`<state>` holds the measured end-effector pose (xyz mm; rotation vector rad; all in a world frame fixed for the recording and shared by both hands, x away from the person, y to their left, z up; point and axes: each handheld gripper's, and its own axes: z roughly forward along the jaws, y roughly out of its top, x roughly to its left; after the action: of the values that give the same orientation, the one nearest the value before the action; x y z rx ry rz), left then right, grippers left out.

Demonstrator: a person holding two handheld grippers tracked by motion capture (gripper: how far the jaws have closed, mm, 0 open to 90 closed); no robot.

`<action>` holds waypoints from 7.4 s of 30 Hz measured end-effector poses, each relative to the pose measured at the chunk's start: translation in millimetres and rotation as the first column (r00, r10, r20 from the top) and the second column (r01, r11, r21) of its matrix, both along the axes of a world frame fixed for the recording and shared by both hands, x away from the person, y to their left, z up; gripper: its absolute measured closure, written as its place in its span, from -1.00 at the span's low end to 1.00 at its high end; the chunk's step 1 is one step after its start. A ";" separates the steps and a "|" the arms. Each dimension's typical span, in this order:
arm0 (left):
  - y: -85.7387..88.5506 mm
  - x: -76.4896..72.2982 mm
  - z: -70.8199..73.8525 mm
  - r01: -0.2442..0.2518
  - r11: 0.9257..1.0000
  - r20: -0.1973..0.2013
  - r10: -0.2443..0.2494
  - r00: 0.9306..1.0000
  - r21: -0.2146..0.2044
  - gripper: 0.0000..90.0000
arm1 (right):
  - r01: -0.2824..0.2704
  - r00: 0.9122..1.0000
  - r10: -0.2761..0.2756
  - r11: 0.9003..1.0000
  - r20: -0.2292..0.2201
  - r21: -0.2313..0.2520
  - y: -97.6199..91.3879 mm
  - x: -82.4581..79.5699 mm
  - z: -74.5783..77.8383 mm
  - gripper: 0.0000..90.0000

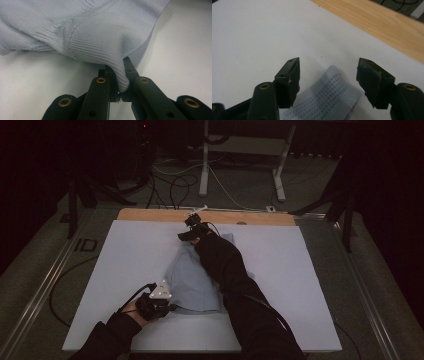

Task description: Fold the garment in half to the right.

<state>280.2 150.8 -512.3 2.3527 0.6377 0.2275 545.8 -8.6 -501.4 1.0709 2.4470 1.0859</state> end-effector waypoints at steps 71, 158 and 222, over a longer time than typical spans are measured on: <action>-22.0 -4.3 29.9 0.095 0.995 0.090 -0.093 0.992 -0.019 0.97 | -0.061 0.996 0.068 0.991 0.059 -0.117 -22.5 -11.4 46.5 0.94; -188.7 24.9 16.2 0.324 0.940 0.088 -0.334 0.939 0.107 0.96 | -0.011 1.000 0.011 1.000 0.011 0.015 -151.6 -3.0 40.6 0.93; -123.7 25.0 56.5 0.341 0.940 0.062 -0.341 0.938 0.010 -0.07 | -0.104 0.992 0.098 0.992 0.075 0.074 -200.8 -59.8 55.6 -0.77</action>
<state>305.2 27.1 -455.9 2.3980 0.1905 0.1433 486.0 -209.4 -445.7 0.9219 2.4439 1.2382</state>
